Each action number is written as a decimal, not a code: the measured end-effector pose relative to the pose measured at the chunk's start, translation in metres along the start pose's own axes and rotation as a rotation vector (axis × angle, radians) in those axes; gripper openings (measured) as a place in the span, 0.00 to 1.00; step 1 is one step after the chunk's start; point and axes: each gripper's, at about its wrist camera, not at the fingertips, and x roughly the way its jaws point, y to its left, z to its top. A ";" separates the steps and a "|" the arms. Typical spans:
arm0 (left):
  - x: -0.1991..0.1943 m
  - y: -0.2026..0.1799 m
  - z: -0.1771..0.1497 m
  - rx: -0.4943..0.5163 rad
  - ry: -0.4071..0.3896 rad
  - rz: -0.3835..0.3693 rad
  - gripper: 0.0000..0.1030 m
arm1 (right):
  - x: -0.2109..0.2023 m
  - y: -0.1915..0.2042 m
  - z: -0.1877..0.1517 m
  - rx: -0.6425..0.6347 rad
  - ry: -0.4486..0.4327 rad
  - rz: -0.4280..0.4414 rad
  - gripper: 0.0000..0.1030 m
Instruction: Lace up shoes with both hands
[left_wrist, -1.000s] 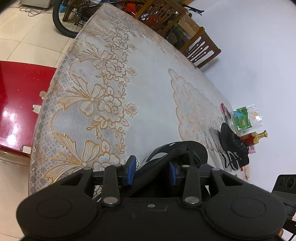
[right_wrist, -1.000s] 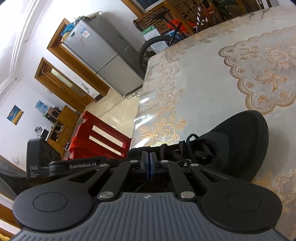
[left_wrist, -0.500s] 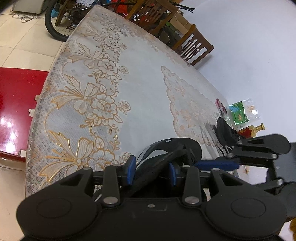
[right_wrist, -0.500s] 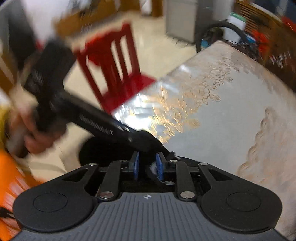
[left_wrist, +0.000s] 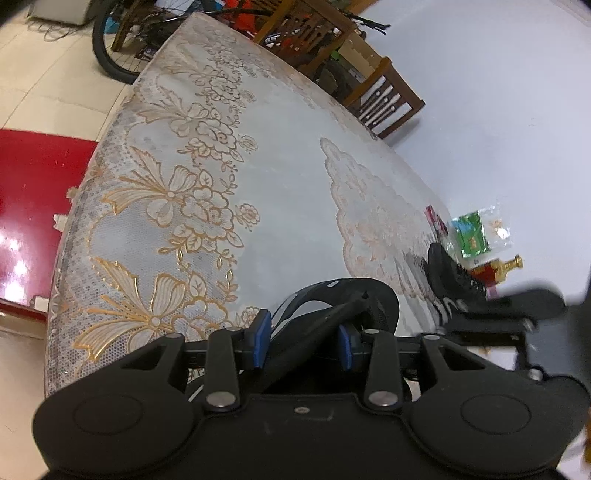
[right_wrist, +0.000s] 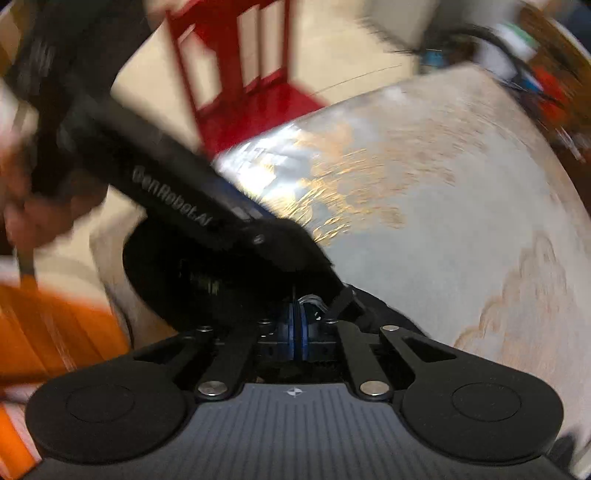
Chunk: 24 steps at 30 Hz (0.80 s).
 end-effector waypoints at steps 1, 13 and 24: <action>0.000 0.003 0.001 -0.015 0.000 -0.004 0.33 | -0.002 0.001 -0.006 0.073 -0.042 -0.014 0.05; 0.001 0.009 0.009 -0.049 0.023 -0.005 0.35 | -0.006 -0.009 -0.037 0.679 -0.281 -0.025 0.05; 0.002 0.008 0.006 -0.042 0.031 -0.011 0.35 | 0.002 -0.011 -0.034 0.715 -0.250 -0.030 0.05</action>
